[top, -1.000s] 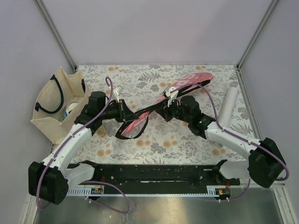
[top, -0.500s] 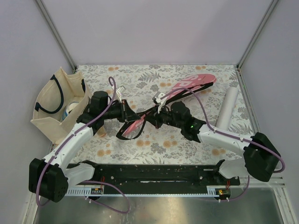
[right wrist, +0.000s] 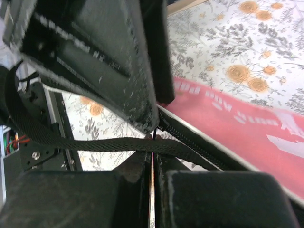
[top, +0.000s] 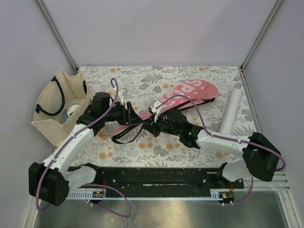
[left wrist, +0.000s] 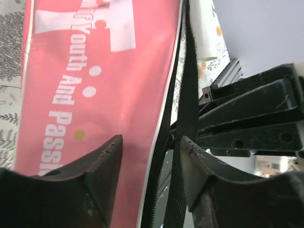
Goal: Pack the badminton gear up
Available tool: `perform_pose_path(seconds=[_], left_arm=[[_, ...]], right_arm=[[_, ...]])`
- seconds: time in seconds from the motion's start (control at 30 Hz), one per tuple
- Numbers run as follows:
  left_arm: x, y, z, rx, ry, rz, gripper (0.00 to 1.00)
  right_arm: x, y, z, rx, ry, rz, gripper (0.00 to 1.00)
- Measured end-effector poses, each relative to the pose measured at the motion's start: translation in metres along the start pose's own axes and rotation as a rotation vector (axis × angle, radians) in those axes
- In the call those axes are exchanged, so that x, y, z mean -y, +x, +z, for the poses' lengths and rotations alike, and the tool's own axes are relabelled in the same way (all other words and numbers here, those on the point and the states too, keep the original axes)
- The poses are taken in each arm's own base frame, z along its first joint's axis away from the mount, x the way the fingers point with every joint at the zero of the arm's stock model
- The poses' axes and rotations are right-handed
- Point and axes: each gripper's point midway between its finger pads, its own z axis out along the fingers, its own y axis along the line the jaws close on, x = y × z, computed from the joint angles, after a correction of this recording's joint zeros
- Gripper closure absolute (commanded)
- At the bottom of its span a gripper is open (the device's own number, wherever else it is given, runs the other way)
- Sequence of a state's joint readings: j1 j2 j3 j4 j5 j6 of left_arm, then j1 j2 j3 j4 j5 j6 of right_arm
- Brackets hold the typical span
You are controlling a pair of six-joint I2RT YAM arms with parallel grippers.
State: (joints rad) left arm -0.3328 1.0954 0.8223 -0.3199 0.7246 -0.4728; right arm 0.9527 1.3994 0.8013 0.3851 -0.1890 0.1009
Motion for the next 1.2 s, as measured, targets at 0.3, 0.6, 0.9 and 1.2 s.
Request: perform_pose_path(seconds=[0.3,0.6,0.9,1.2], left_arm=[[0.012,-0.016,-0.013,0.013,-0.029,0.096,0.39],[-0.008,-0.045,-0.041,0.062,-0.309,0.129,0.35],[-0.001,0.006,-0.088,0.127,-0.299,0.383,0.33],[0.002,0.036,-0.083,0.160,-0.141,0.860,0.32]], right_arm=[[-0.023,0.017,-0.010,-0.020,-0.083,-0.037,1.00],[-0.010,0.023,-0.026,0.008,0.004,-0.022,1.00],[0.040,-0.004,-0.049,0.112,0.216,0.014,1.00],[0.066,-0.014,-0.062,0.140,0.292,0.055,1.00]])
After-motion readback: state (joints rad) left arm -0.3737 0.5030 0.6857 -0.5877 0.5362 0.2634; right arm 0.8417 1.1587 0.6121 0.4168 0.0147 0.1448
